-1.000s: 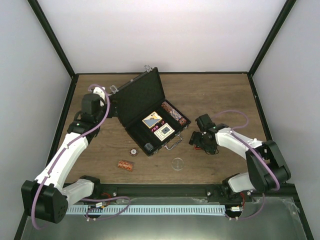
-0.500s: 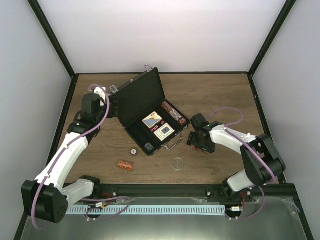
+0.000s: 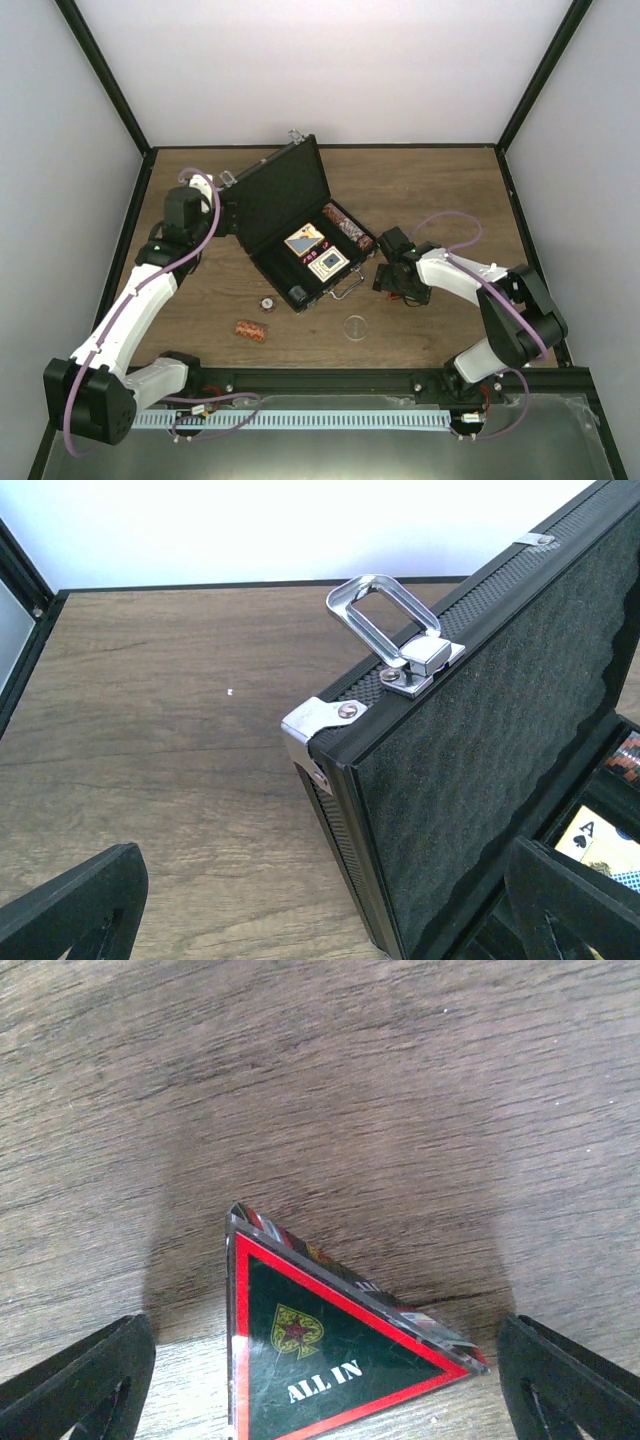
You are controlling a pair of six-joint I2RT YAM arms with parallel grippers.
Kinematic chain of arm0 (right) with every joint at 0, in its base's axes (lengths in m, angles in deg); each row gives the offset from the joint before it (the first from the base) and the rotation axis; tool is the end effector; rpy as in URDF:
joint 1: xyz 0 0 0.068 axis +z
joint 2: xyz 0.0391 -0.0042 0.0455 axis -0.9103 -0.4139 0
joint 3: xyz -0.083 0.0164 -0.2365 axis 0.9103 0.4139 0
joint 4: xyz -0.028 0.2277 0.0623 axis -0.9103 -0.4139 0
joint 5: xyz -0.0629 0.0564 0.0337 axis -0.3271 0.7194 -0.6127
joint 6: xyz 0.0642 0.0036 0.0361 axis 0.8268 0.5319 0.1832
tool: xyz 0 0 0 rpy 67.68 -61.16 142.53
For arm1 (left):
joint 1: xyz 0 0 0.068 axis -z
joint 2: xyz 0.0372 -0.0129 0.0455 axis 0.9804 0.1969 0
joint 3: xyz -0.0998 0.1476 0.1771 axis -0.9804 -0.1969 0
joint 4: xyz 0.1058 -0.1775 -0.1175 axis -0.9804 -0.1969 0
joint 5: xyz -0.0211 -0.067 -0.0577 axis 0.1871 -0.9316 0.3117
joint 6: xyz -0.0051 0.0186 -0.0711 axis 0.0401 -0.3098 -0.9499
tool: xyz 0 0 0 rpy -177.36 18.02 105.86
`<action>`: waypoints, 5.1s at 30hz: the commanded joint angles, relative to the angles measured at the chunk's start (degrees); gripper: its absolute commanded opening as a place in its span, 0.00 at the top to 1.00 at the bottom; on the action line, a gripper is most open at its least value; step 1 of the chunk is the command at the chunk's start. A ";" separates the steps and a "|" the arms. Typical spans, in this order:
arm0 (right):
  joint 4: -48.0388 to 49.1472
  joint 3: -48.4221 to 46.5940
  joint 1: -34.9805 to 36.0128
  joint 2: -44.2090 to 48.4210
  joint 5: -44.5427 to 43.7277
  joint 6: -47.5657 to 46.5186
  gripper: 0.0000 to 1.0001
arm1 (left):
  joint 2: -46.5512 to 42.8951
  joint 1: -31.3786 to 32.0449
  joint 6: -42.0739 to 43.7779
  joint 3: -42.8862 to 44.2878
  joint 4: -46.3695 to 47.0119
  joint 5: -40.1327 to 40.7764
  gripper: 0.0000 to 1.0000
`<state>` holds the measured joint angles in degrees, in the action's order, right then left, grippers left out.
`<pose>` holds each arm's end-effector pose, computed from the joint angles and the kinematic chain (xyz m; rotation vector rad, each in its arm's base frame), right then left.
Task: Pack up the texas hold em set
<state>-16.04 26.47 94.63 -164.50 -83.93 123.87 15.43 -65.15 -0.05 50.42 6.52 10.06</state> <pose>0.2071 0.1061 0.1190 0.4319 2.8826 0.0178 0.2473 -0.0496 0.2754 0.0748 2.0919 -0.0265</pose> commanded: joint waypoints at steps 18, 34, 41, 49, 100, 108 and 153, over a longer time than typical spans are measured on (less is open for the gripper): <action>1.83 3.08 -1.31 -1.65 2.11 -3.32 0.18 | -0.84 -0.05 -0.32 -0.56 0.85 0.14 0.00; 0.81 2.84 -1.29 2.74 4.71 -5.15 0.44 | -0.95 -0.05 -0.41 -0.59 0.81 -0.09 0.00; -3.55 -8.46 -1.28 3.53 2.29 -14.07 0.47 | 0.18 -0.10 -0.41 -0.38 0.78 -0.12 0.00; 5.04 -16.08 0.15 3.87 9.69 -18.58 0.47 | 0.20 -0.05 -0.19 -0.52 0.60 0.69 0.00; -0.92 -54.42 14.78 -41.41 6.98 -15.28 0.43 | 2.91 0.04 -0.98 0.27 0.13 -2.53 0.00; -2.68 -54.81 15.25 -41.10 5.39 -15.08 0.32 | 2.56 0.04 -1.02 0.57 -0.19 -2.67 0.00; 6.46 -17.56 10.03 5.00 10.47 -22.92 0.00 | -1.91 -0.05 -0.54 -1.41 2.42 2.09 0.00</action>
<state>-7.56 3.26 104.27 -165.52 -78.90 98.73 14.10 -65.15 -1.26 50.01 7.15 14.43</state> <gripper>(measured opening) 0.997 0.998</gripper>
